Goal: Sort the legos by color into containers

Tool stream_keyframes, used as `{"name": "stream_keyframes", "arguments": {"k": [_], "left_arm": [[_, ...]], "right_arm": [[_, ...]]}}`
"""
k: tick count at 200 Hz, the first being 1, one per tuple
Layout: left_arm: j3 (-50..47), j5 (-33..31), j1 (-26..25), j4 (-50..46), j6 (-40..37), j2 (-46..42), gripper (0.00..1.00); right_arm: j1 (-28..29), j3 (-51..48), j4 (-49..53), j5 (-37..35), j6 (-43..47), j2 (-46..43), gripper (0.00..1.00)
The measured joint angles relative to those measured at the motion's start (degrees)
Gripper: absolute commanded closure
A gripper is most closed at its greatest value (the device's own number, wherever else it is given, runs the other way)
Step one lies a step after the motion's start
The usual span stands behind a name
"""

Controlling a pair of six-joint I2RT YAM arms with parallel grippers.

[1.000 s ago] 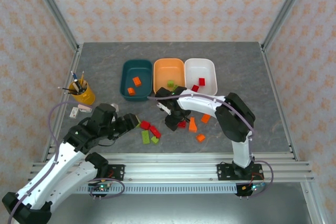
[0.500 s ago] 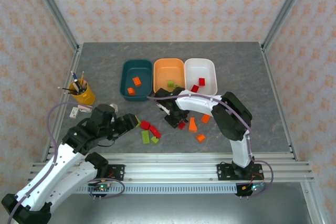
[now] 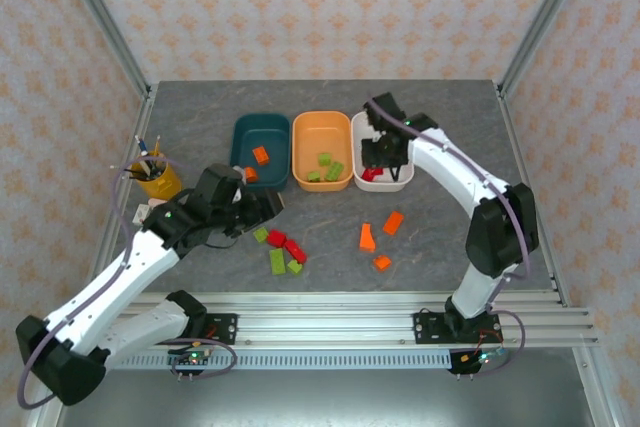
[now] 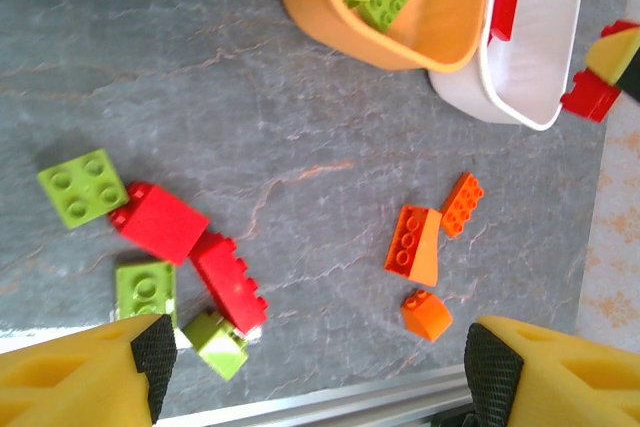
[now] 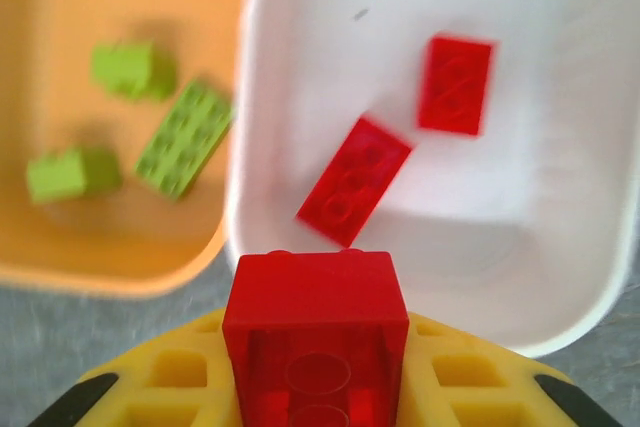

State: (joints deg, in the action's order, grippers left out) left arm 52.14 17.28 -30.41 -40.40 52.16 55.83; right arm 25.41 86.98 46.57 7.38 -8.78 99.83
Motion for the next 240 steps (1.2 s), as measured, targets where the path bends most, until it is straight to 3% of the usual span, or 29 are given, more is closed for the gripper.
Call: {"name": "stream_keyframes", "arguments": {"k": [37, 96, 133, 161, 201, 240], "left_arm": [[6.0, -1.2, -0.3, 2.8, -1.7, 8.1, 0.21], [11.4, -2.3, -0.4, 5.3, -2.8, 15.4, 0.21], [16.2, -3.0, -1.1, 5.4, -4.0, 17.8, 0.21], [18.9, -3.0, -1.5, 5.3, -4.7, 18.8, 0.21], [21.9, -3.3, -4.5, 4.7, -7.0, 21.9, 0.21], [24.5, -4.6, -10.9, 2.7, -8.3, 27.9, 0.21]], "right_arm": [[-4.9, 10.5, -0.9, 1.1, -5.0, 12.4, 0.68], [-6.0, 30.1, 2.9, 2.1, -8.4, 31.5, 0.65], [-6.1, 33.4, 5.3, 3.2, -10.5, 36.0, 0.50], [-6.3, 33.5, 6.9, 3.8, -11.7, 36.5, 0.39], [-6.3, 33.2, 7.9, 2.9, -11.8, 33.7, 0.41], [-5.4, 21.0, 7.1, -0.4, -12.1, 13.3, 0.38]]}}
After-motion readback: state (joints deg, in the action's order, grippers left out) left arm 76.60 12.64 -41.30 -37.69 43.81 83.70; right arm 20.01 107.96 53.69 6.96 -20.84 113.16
